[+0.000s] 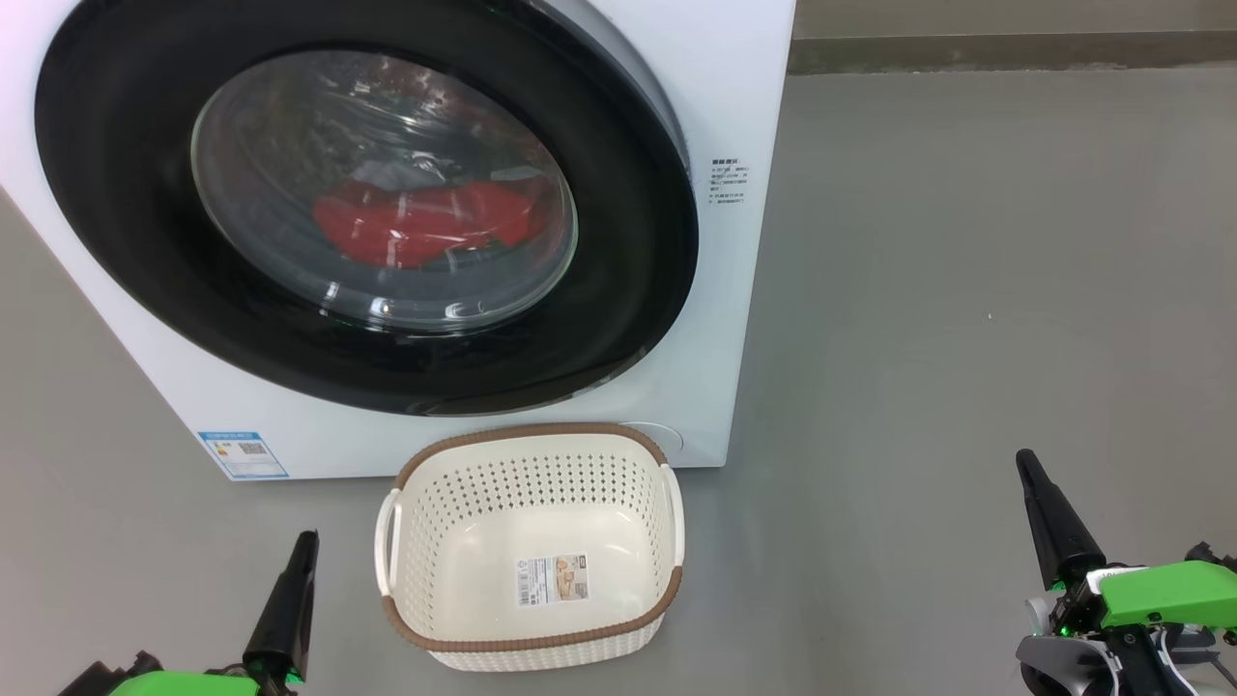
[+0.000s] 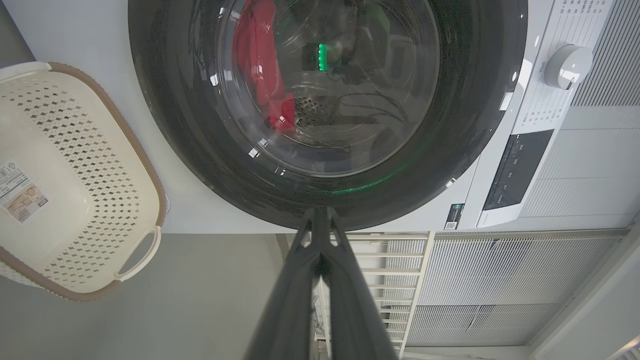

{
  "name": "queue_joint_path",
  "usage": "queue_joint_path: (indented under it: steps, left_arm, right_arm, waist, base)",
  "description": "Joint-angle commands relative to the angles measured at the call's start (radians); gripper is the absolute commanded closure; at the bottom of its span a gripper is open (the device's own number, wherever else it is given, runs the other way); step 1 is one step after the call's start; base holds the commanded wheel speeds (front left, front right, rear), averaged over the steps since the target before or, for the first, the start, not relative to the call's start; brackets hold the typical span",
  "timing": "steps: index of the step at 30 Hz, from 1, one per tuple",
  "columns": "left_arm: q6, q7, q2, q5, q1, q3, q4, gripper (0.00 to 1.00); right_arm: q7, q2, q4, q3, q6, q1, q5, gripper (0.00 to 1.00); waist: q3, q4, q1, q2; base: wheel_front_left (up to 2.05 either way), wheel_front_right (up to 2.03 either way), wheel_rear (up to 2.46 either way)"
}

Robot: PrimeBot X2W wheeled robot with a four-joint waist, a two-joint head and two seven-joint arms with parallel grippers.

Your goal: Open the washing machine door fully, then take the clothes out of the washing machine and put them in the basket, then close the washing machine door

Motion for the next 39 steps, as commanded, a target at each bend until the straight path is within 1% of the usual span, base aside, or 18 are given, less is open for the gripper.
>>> queue_joint_path:
  steps: [1, 3, 4, 6, 9, 13, 17, 21, 26, 39]
  left_arm:
    - [-0.007, 0.003, 0.009, 0.011, -0.041, 0.035, -0.021, 1.00]
    - [-0.007, 0.003, 0.009, 0.011, -0.041, 0.035, -0.021, 1.00]
    - [0.000, 0.000, 0.000, 0.000, 0.000, 0.000, 0.000, 0.00]
    - [0.001, -0.001, -0.005, 0.000, 0.014, -0.006, 0.029, 0.00]
    - [0.001, -0.008, -0.006, 0.003, 0.018, -0.008, 0.026, 0.00]
    - [0.001, -0.020, -0.004, 0.013, 0.022, -0.013, 0.016, 0.00]
    - [0.000, -0.032, 0.001, 0.033, 0.027, -0.019, 0.007, 0.00]
    - [0.000, -0.041, 0.003, 0.060, 0.030, -0.021, 0.001, 0.00]
    - [0.000, -0.056, 0.004, 0.125, 0.034, -0.021, -0.003, 0.00]
    - [-0.001, -0.095, -0.001, 0.345, 0.046, -0.009, -0.016, 0.00]
  right_arm:
    - [0.006, -0.012, -0.026, 0.018, -0.001, -0.043, -0.001, 1.00]
    - [0.006, -0.012, -0.026, 0.018, -0.001, -0.043, -0.001, 1.00]
    - [0.000, 0.000, 0.000, 0.000, 0.000, 0.000, 0.000, 0.00]
    - [-0.002, 0.011, 0.031, 0.005, 0.000, 0.013, 0.000, 0.00]
    - [-0.009, 0.012, 0.030, 0.011, 0.000, 0.019, -0.003, 0.00]
    - [-0.021, 0.011, 0.025, 0.019, 0.000, 0.023, -0.014, 0.00]
    - [-0.033, 0.010, 0.022, 0.024, 0.000, 0.028, -0.041, 0.00]
    - [-0.042, 0.009, 0.020, 0.029, 0.000, 0.031, -0.070, 0.00]
    - [-0.056, 0.007, 0.018, 0.035, 0.000, 0.035, -0.126, 0.00]
    - [-0.095, 0.005, 0.008, 0.049, 0.000, 0.046, -0.280, 0.00]
  waist:
    - [0.000, 0.000, 0.0000, -0.0001]
    - [0.000, 0.000, 0.0000, -0.0001]
    - [0.000, 0.000, 0.0000, -0.0001]
    - [0.000, 0.000, 0.0000, -0.0001]
    - [0.002, 0.000, 0.0002, -0.0001]
    - [-0.001, 0.002, 0.0023, -0.0001]
    - [0.002, 0.002, 0.0003, -0.0001]
    - [0.003, 0.003, 0.0001, -0.0001]
    - [0.004, 0.004, 0.0000, -0.0001]
    - [0.006, 0.006, 0.0000, -0.0001]
  base:
    - [0.00, 0.00, 0.00]
    - [0.00, 0.00, 0.00]
    - [0.00, 0.00, 0.00]
    - [0.00, 0.00, 0.00]
    - [0.00, 0.00, 0.00]
    - [0.00, 0.00, 0.00]
    - [0.00, 0.00, 0.00]
    - [0.00, 0.00, 0.00]
    - [0.00, 0.00, 0.00]
    - [0.00, 0.00, 0.00]
